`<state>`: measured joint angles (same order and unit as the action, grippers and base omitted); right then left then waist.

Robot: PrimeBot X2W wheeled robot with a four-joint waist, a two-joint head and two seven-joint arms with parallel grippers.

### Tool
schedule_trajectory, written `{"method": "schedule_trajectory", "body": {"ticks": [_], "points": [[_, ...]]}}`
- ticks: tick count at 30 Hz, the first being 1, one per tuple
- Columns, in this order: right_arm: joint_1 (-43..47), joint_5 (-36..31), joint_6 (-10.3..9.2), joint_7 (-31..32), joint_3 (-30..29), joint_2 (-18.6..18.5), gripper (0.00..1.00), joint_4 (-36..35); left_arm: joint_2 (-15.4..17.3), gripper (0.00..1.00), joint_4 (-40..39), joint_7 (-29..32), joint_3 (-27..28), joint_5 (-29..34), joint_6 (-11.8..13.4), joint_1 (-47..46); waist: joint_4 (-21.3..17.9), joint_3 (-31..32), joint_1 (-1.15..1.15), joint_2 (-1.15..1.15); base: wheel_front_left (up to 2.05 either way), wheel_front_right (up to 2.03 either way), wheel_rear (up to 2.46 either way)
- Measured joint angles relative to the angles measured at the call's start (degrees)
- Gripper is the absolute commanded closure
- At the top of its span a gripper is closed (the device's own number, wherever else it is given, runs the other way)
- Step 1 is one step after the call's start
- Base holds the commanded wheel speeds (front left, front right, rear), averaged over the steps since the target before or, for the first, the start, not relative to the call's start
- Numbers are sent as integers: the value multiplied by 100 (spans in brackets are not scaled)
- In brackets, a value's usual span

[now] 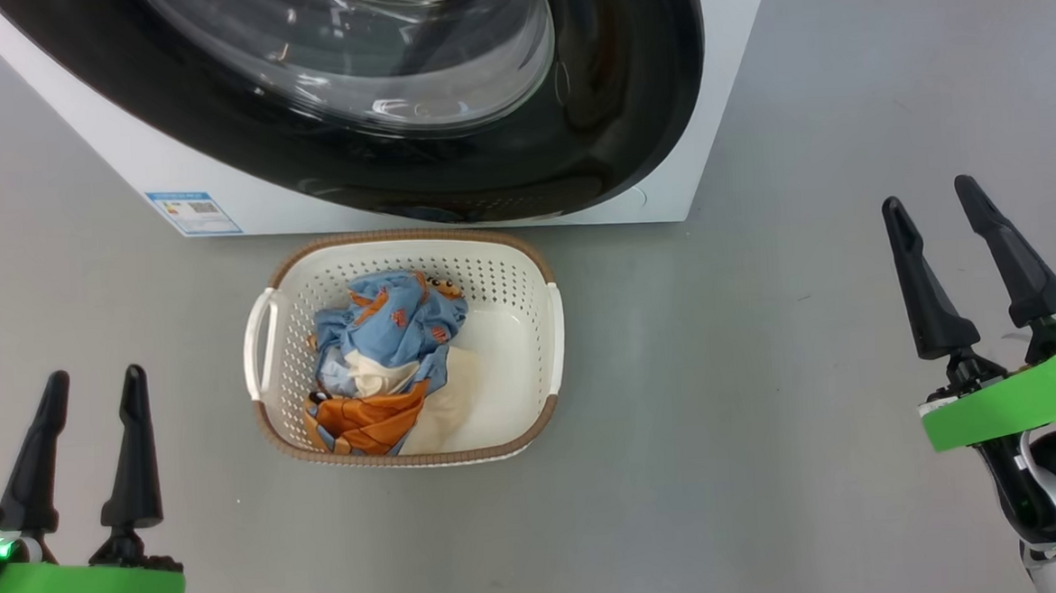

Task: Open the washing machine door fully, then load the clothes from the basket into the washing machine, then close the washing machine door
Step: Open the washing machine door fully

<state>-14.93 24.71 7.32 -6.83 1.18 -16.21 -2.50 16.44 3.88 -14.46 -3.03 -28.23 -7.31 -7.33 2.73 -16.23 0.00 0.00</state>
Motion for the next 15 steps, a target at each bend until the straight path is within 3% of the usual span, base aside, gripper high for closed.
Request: {"method": "schedule_trajectory", "body": {"ticks": [15], "points": [[62,-189,1,-336,37,207,0,338,0,0,2,0,-11,1,0,-1,7,-7,0,0,0,0,0]]}}
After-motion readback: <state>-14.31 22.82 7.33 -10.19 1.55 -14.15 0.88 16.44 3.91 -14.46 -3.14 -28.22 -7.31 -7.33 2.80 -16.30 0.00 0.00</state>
